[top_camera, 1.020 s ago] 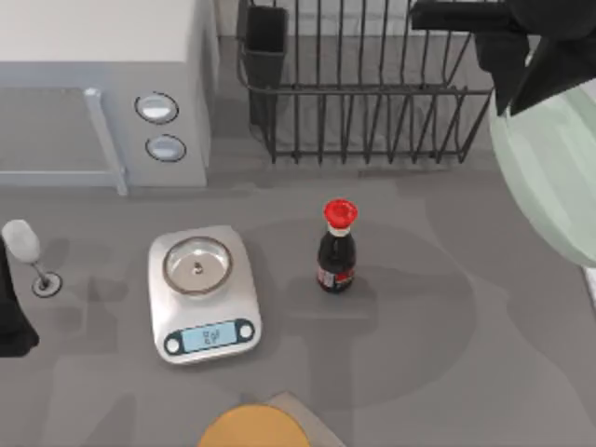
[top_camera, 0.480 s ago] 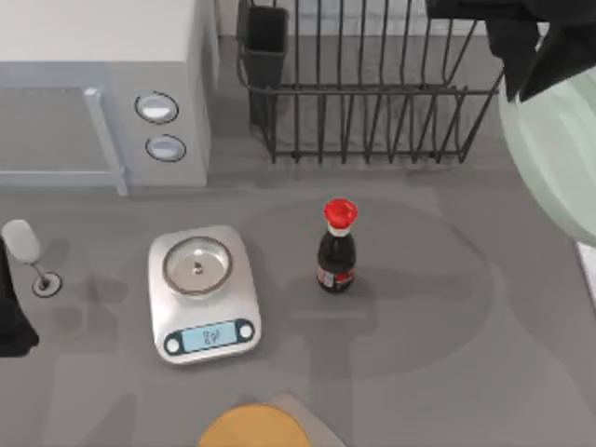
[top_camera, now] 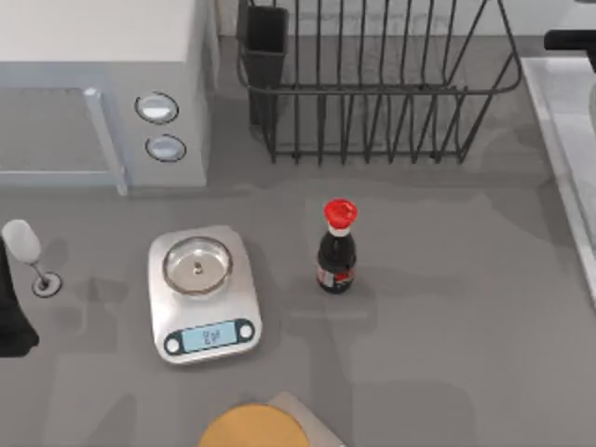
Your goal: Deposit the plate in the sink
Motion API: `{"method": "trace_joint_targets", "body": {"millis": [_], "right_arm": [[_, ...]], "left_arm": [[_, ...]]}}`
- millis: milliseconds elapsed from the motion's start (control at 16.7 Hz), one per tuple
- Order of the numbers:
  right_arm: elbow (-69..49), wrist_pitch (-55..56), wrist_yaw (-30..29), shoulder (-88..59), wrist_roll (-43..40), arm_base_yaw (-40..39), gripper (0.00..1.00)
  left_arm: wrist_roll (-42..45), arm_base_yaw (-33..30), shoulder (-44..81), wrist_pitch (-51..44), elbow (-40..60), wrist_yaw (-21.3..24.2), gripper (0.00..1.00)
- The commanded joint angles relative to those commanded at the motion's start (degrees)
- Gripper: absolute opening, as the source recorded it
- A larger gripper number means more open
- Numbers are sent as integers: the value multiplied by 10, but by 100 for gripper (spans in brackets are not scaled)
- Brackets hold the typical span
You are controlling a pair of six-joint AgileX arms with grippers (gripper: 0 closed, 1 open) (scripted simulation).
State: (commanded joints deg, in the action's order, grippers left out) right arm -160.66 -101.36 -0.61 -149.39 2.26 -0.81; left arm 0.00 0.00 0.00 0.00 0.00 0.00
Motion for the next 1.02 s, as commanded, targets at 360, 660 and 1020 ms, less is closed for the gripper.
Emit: {"method": "trace_joint_targets", "body": {"millis": [360,660,1020], "right_arm": [[-53,8,1,-57,-56,56,0],[-53,8,1,-57,-56,56,23],[-53,8,1,-57,-56,56,68]], "left_arm": [[0,0,0,0,0,0,100],[0,0,0,0,0,0,100],[0,0,0,0,0,0,100]]}}
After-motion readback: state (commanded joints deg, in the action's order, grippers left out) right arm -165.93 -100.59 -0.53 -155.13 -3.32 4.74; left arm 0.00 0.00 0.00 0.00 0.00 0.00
